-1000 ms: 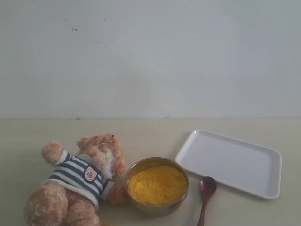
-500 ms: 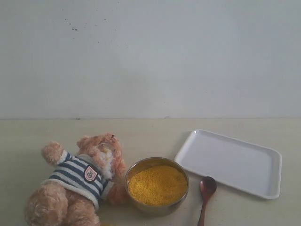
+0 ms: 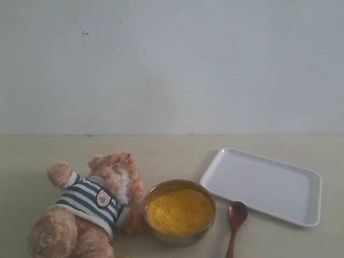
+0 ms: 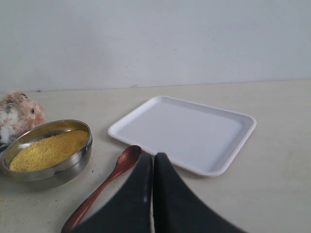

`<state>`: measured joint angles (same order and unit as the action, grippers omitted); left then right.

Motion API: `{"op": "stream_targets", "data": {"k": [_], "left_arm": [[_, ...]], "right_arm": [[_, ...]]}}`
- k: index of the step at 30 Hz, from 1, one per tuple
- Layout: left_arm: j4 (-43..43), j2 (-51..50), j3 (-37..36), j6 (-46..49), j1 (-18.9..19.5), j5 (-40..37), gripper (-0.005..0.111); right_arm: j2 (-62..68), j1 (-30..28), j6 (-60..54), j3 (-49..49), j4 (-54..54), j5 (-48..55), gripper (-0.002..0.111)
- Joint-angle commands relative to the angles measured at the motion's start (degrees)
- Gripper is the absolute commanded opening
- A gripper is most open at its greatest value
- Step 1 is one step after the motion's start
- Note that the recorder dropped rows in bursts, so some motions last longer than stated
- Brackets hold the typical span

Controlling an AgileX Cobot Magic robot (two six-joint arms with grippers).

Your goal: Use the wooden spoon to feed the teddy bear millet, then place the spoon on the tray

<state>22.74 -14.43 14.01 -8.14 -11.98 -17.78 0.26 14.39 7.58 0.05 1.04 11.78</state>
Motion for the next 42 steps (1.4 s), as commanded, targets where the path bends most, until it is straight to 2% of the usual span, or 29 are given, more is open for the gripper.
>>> {"op": "stream_targets", "data": {"k": [1,4,7,9,13,14,15,19,25,29,36,42], "left_arm": [[4.62,-13.21,6.88,13.65,-0.23,-3.13,0.004],[5.62,-23.81,12.05,20.73,-0.23,-5.72,0.004],[6.37,-33.69,17.03,27.05,-0.23,-8.33,0.014],[6.37,-39.88,20.25,29.54,-0.23,-8.79,0.029],[6.62,-49.21,25.39,29.67,-0.23,-8.64,0.069],[6.62,-51.07,26.57,29.67,-0.23,-8.64,0.077],[6.62,-52.44,27.56,29.67,-0.23,-8.64,0.081],[6.62,-59.05,32.52,31.69,-0.23,-10.68,0.078],[7.67,-70.15,40.2,37.1,-0.23,-19.6,0.078],[10.96,-75.68,43.6,41.23,2.05,-23.3,0.078],[9.28,-79.65,45.36,43.93,6.11,-22.78,0.078],[13.3,-82.89,45.36,49.16,6.12,-20.34,0.078]], "right_arm": [[-0.26,-0.16,-0.52,-0.05,-0.19,0.02,0.0],[-0.26,-0.16,-0.52,-0.05,-0.19,0.02,0.0],[-0.26,-0.16,-0.52,-0.05,-0.19,0.02,0.0],[-0.26,-0.16,-0.52,-0.05,-0.19,0.02,0.0],[-0.26,-0.16,-0.52,-0.05,-0.19,0.02,0.0],[-0.26,-0.16,-0.52,-0.05,-0.19,0.02,0.0],[-0.26,-0.16,-0.52,-0.05,-0.19,0.02,0.0],[-0.26,-0.16,-0.52,-0.05,-0.19,0.02,0.0],[-0.26,-0.06,-0.52,-0.05,-0.19,0.02,0.0],[-0.26,0.05,-0.52,-0.05,-0.19,0.02,0.0],[-0.26,1.41,-0.52,-0.05,-0.19,0.02,0.0],[-0.26,1.64,-0.52,-0.05,-0.19,0.02,0.0]]}}
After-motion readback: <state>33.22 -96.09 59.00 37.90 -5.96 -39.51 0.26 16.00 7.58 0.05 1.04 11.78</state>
